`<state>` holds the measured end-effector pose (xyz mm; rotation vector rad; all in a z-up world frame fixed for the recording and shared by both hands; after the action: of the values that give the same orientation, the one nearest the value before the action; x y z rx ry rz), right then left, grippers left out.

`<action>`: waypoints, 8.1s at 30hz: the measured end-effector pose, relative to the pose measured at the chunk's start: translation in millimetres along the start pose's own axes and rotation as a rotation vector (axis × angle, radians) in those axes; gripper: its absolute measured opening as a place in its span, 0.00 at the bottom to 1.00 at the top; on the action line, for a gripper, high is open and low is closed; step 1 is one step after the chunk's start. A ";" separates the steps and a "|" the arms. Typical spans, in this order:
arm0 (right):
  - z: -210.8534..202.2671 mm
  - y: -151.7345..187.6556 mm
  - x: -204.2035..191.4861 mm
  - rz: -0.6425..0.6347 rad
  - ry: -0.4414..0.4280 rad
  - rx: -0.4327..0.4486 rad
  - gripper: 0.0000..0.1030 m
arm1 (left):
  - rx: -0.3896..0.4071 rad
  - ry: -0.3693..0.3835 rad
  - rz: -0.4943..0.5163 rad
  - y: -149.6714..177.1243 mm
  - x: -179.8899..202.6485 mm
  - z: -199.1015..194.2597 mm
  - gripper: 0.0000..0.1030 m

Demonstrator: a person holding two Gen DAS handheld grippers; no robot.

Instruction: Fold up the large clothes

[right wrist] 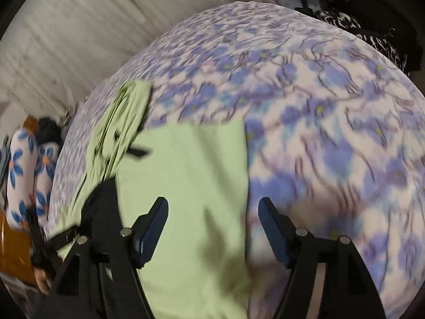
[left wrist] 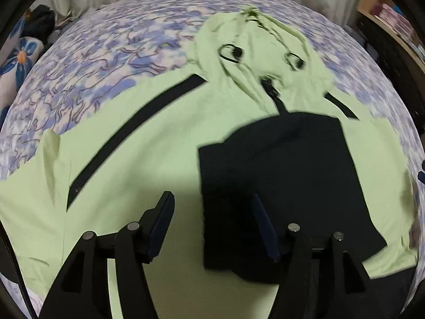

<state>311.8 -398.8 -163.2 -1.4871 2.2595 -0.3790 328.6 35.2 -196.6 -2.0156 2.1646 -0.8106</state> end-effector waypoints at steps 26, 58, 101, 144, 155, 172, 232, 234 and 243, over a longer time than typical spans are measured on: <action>22.0 -14.1 -17.3 -0.083 0.118 -0.047 0.08 | 0.048 -0.148 0.127 0.0 17.4 -1.3 0.42; -92.0 240.5 52.2 -0.182 0.170 -0.153 0.05 | -0.001 -0.067 0.106 251.0 44.8 -132.8 0.60; -128.6 300.2 -241.6 -0.504 0.047 0.078 0.42 | 0.171 -0.052 -0.191 258.9 -109.8 -210.5 0.64; -57.2 295.7 -383.0 -0.540 -0.176 0.021 0.42 | 0.562 -0.104 -0.468 110.1 -284.3 -249.6 0.03; -77.7 247.2 -279.7 -0.359 -0.145 0.089 0.42 | 0.383 0.087 -0.100 60.3 -59.4 -165.3 0.04; -59.8 233.4 -225.4 -0.299 -0.150 0.049 0.42 | 0.156 0.149 -0.066 102.6 -11.4 -91.5 0.72; -118.7 163.2 -404.8 -0.583 -0.253 0.318 0.11 | 0.420 0.072 -0.364 201.2 -168.9 -200.1 0.72; -122.2 136.3 -364.3 -0.471 -0.223 0.336 0.11 | 0.415 0.074 -0.354 200.3 -164.6 -199.1 0.72; -32.9 136.7 -208.1 -0.235 -0.035 0.015 0.24 | 0.352 0.066 -0.300 190.3 -143.4 -180.0 0.72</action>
<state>258.4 -153.6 -155.5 -1.7430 2.0559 -0.4331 103.4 228.7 -164.7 -2.1688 1.6181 -1.2114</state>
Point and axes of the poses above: each gripper's, at about its wrist camera, not at the fingertips, and z roughly the way its jaws point, x to its right, y to its underside, the point moved 4 cm from there along z, roughly the way its jaws point, and after that the axes turned 15 degrees about y, right-handed, at the moved point
